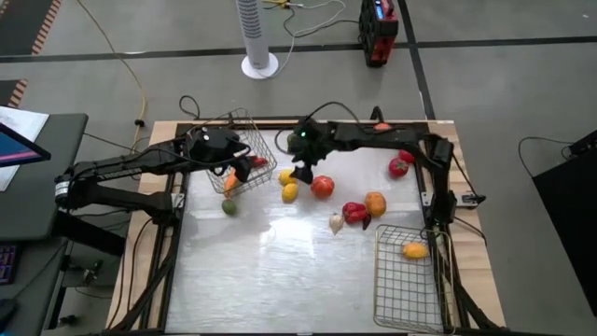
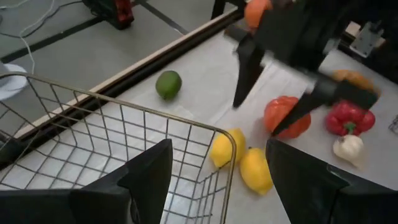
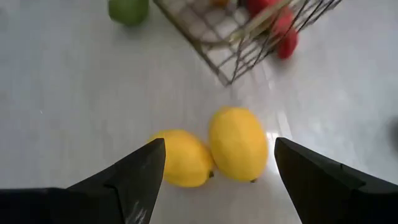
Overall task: Sort produce into baskets
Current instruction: Put the top lemon into the bottom wire basket
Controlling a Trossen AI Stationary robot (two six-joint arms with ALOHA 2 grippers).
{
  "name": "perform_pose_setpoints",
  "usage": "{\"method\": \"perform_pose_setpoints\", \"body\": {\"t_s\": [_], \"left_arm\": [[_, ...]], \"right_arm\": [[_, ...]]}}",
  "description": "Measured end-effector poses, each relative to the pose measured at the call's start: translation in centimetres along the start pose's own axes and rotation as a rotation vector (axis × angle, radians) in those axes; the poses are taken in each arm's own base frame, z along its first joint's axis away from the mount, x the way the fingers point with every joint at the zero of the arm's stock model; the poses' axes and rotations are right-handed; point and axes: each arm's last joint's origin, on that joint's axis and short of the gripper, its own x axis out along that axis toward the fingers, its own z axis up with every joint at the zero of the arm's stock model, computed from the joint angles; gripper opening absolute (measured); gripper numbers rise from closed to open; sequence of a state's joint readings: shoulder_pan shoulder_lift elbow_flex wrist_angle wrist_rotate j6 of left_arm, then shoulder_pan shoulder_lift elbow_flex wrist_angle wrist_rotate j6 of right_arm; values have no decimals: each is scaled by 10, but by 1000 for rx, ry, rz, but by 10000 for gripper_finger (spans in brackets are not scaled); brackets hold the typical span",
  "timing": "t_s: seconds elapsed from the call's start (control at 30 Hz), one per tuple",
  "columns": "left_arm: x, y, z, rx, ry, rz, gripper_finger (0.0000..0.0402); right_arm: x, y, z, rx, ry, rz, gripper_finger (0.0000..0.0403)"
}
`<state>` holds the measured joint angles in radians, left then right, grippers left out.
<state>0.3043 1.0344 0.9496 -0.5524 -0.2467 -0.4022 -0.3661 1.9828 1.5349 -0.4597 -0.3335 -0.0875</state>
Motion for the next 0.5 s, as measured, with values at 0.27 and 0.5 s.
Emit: {"method": "perform_pose_setpoints", "body": {"t_s": [0.27,0.5], "left_arm": [[-1,-7,2,-21,14,-155,245],[-2,-9,3,-26,-8,-153,245]], "right_arm": [[33,15,-2,-47,-13,-132,317],[33,9,1,-36,-68,-191,306]]}}
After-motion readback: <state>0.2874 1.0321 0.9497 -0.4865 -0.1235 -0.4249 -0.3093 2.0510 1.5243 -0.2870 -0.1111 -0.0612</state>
